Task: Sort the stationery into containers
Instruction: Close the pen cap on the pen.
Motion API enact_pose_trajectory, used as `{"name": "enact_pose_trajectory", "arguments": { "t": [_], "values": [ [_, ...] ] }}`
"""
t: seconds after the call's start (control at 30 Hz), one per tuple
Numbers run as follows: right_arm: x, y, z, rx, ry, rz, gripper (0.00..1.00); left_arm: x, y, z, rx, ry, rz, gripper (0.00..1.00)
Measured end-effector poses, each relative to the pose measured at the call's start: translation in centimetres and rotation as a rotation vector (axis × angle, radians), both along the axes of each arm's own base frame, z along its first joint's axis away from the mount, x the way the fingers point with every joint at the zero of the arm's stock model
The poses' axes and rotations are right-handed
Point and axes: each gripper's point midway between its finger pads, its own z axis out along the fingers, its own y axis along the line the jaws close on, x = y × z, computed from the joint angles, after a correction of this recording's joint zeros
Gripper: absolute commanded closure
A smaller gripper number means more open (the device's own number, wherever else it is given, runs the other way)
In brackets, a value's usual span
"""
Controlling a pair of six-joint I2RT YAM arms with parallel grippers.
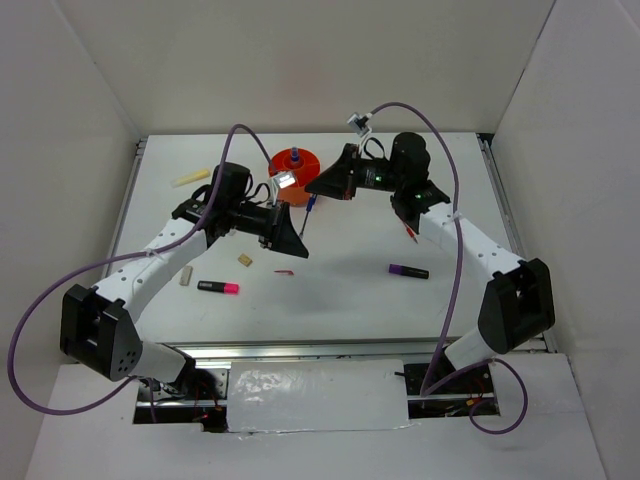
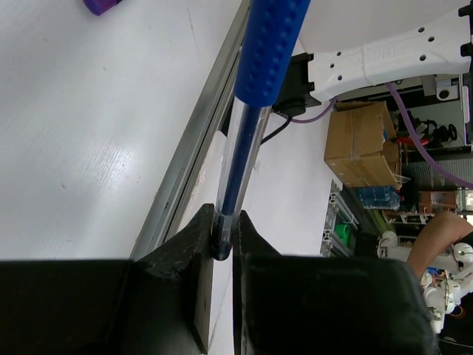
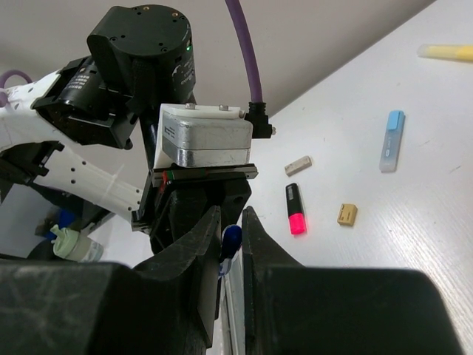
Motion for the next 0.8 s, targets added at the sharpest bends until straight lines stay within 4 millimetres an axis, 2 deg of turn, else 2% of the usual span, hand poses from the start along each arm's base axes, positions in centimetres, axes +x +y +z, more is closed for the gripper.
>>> {"name": "enact_pose_trajectory", "arguments": {
  "t": [0.27, 0.37, 0.63, 0.8],
  "values": [
    [0.1, 0.1, 0.6, -0.008, -0.006, 0.014, 1.0, 0.3, -0.1, 0.2, -0.008, -0.018, 0.001, 1.0],
    [0.1, 0.1, 0.8, -0.01, -0.014, 0.02, 1.0, 0.3, -0.1, 0.3, -0.01, -0.024, 0.001, 0.95],
    [0.4, -0.7, 0.9, -0.014, 0.001, 0.021, 1.0, 0.6, -0.2, 0.6, -0.019, -0.055, 0.009, 0.92],
    [0.5, -1.1, 0.9, -0.012, 0.022, 0.019, 1.0, 0.8, -0.3, 0.6, -0.028, -0.063, 0.013, 0.85]
  ]
}}
